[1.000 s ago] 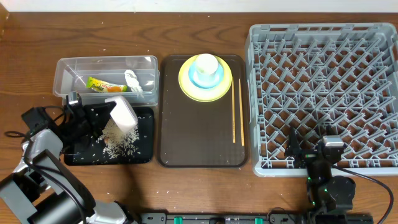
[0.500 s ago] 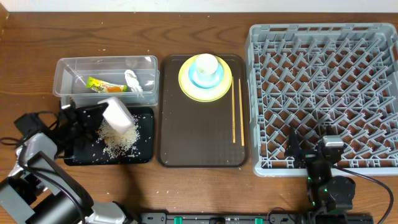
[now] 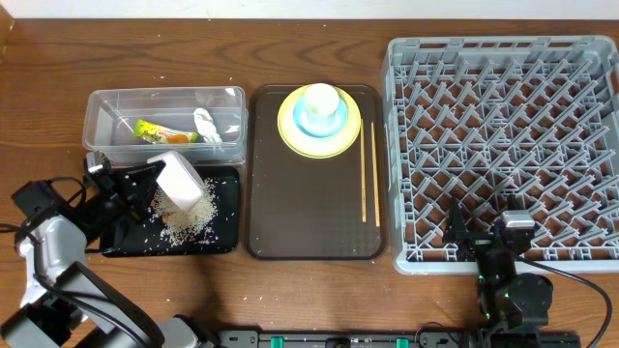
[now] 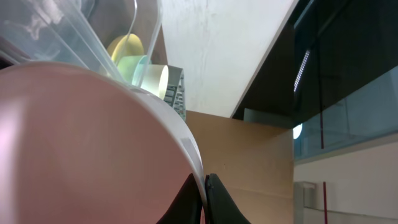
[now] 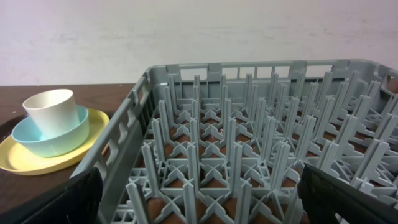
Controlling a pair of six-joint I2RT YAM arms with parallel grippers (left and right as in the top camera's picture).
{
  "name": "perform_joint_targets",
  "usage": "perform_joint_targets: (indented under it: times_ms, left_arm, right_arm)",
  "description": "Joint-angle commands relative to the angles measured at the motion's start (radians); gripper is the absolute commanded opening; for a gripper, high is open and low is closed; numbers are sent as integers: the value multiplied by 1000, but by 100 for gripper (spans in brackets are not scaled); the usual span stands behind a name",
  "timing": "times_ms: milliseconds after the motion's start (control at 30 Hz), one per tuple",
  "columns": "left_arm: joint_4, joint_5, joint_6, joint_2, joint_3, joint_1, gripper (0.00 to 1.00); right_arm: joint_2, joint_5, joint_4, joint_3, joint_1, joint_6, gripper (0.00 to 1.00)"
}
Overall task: Sort waste into correct bins and load items into the dishwasher rack
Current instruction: 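Tip the white bowl to pour rice onto the black tray, then carry the emptied white bowl right toward the brown tray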
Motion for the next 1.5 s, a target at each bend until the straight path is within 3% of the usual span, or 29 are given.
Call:
perform_joint_targets:
  times_ms: [0,233,467,700,967,1167,1467]
  left_arm:
    - [8,26,7,-12,-2,1,7]
    - [-58,27,22,-14,-2,-17,8]
    - [-143,-16,54,-114,3,-139,7]
    - [-129,-367,-68,-291,18,-341,7]
    - [-10,-807,-236,-430,18,-729,7]
    - [40,-1151,-268,-405,18,-1057,7]
    - [152,-1447,-267,-252,18,-1389,7]
  right_arm:
    - [-1,1,-4,-1,-9,13,99]
    - [-1,1,-4,-1,-9,13,99]
    - [-1,1,-4,-1,-9,13,99]
    - [-1,1,-4,-1,-9,13,99]
    - [-1,1,-4,-1,-9,13,99]
    - [-1,1,-4,-1,-9,13,99]
    - [-1,1,-4,-1,-9,13,99]
